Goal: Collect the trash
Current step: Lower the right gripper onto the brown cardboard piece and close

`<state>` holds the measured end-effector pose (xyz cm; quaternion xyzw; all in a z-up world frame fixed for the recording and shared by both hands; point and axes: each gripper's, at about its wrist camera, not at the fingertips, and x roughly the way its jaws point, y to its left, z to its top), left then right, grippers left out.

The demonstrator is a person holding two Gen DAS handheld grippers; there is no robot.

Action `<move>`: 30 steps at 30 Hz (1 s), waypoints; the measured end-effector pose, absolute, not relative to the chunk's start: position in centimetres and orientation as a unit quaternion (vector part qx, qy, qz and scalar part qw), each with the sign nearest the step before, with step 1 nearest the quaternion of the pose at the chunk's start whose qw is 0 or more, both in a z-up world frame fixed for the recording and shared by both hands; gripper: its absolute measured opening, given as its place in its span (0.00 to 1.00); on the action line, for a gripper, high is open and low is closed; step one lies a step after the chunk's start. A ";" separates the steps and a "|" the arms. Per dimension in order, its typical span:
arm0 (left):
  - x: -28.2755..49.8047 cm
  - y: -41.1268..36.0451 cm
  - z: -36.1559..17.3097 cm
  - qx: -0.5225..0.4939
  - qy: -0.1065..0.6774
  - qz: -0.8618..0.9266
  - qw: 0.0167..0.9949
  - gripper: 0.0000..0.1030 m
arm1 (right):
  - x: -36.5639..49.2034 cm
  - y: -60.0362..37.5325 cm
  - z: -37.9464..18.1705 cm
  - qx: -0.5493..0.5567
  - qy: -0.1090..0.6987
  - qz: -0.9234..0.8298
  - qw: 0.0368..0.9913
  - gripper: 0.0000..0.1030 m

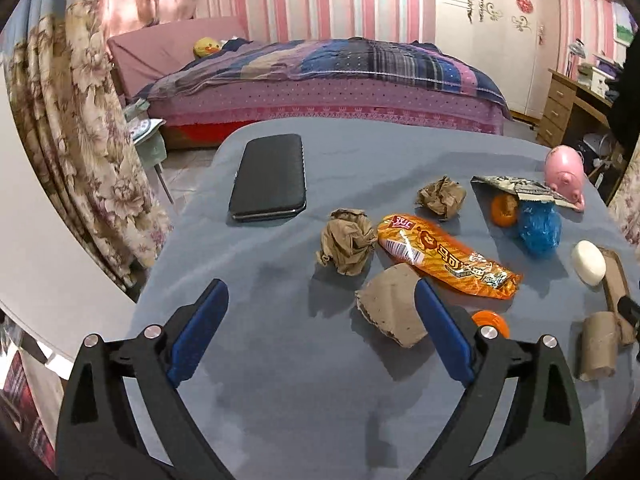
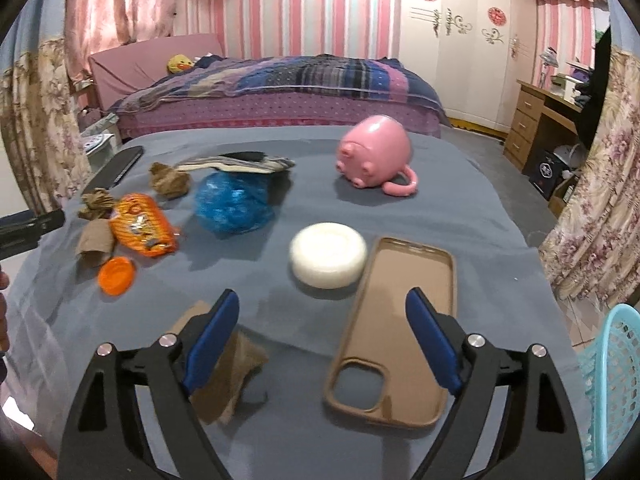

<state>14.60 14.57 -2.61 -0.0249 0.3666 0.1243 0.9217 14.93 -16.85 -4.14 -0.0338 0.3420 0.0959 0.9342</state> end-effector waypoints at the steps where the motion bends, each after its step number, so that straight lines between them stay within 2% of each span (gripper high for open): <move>1: 14.6 14.5 -2.7 -0.027 0.368 0.120 0.922 0.89 | 14.7 -16.4 -4.0 -0.036 0.341 0.100 0.934 0.82; 6: 14.5 13.7 -2.7 0.003 0.370 0.122 0.921 0.89 | 14.1 -14.4 -4.4 -0.044 0.352 0.119 0.928 0.82; 15: 14.8 14.0 -4.2 -0.046 0.402 0.094 0.910 0.90 | 14.4 -12.4 -6.0 -0.024 0.391 0.143 0.909 0.82; 22: 14.5 12.2 -4.0 -0.032 0.401 0.077 0.912 0.90 | 14.7 -12.0 -7.1 0.002 0.416 0.168 0.894 0.80; 23: 14.4 12.0 -4.0 -0.031 0.402 0.074 0.912 0.90 | 14.8 -11.9 -7.2 0.005 0.419 0.173 0.892 0.79; 25: 14.4 11.8 -4.1 -0.032 0.404 0.070 0.911 0.90 | 14.8 -11.8 -7.2 0.014 0.422 0.190 0.886 0.60; 27: 14.4 11.5 -4.1 -0.036 0.407 0.061 0.911 0.90 | 14.9 -11.8 -7.1 0.031 0.425 0.211 0.880 0.50; 30: 14.3 10.7 -4.2 -0.033 0.409 0.050 0.910 0.90 | 15.0 -12.2 -6.8 0.045 0.418 0.219 0.881 0.40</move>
